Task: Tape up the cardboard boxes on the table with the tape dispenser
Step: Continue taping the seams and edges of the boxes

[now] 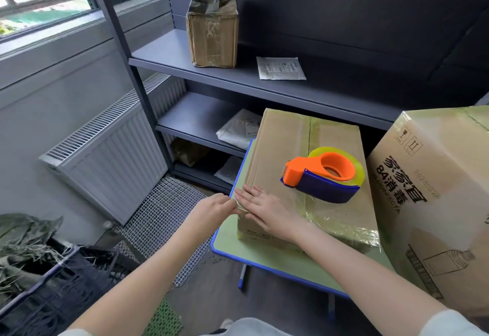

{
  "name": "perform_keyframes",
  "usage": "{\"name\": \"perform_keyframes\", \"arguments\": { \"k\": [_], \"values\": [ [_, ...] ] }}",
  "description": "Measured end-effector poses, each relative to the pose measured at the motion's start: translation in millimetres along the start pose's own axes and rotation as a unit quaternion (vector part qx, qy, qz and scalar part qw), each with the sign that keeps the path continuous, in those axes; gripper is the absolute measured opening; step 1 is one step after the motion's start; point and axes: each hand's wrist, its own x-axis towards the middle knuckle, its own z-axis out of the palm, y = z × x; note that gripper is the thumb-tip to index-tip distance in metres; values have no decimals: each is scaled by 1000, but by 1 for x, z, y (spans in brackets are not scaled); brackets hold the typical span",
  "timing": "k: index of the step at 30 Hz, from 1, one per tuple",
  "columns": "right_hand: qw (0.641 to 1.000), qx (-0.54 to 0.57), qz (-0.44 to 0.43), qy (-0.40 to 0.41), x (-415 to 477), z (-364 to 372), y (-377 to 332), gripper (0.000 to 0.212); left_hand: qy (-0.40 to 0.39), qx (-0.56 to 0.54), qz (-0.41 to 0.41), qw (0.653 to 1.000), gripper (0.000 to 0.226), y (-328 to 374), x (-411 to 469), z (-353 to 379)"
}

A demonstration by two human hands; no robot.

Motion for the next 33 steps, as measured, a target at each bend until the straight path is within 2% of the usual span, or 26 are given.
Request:
{"name": "perform_keyframes", "arguments": {
  "k": [2, 5, 6, 9, 12, 15, 17, 19, 21, 25, 27, 31, 33],
  "values": [
    [999, -14, -6, 30, 0, 3, -3, 48, 4, 6, 30, 1000, 18, -4, -1, 6],
    [998, -32, -14, 49, 0, 3, -5, 47, 25, 9, 38, 999, 12, -3, -2, 8],
    [998, -43, -14, 51, -1, 3, -5, 47, 41, 16, 36, 998, 12, -2, -3, 9],
    [998, -52, -7, 32, -1, 3, -5, 47, 80, 24, 29, 996, 30, 2, -6, 15],
    [999, -36, 6, -25, -1, -4, -5, 53, 46, 21, 18, 999, 28, 5, -11, 12],
    [998, -30, 35, -46, -11, -12, -3, 65, -5, -9, -48, 999, 41, 13, -10, 4],
    [997, -44, 50, -47, -23, -16, 0, 66, -36, -63, -135, 988, 54, 20, -2, 0],
    [994, -66, 65, -50, -35, -18, 2, 60, -74, -117, -217, 966, 46, 23, 4, 0],
    [995, -72, 64, -29, -39, -12, 4, 53, -51, -134, -242, 960, 36, 25, 3, 4],
    [994, -76, 76, -16, -38, -11, 1, 49, 27, 13, -175, 984, 68, 26, -2, 11],
    [996, -48, 76, -21, -39, -18, 0, 47, 56, 76, -143, 985, 71, 28, -1, 11],
    [994, -23, 97, -37, -63, -29, 8, 52, 125, 115, -73, 983, 36, 37, -10, 15],
    [992, -25, 114, -51, -81, -36, 16, 53, 134, 105, -35, 985, 30, 47, -9, 18]
  ]
}}
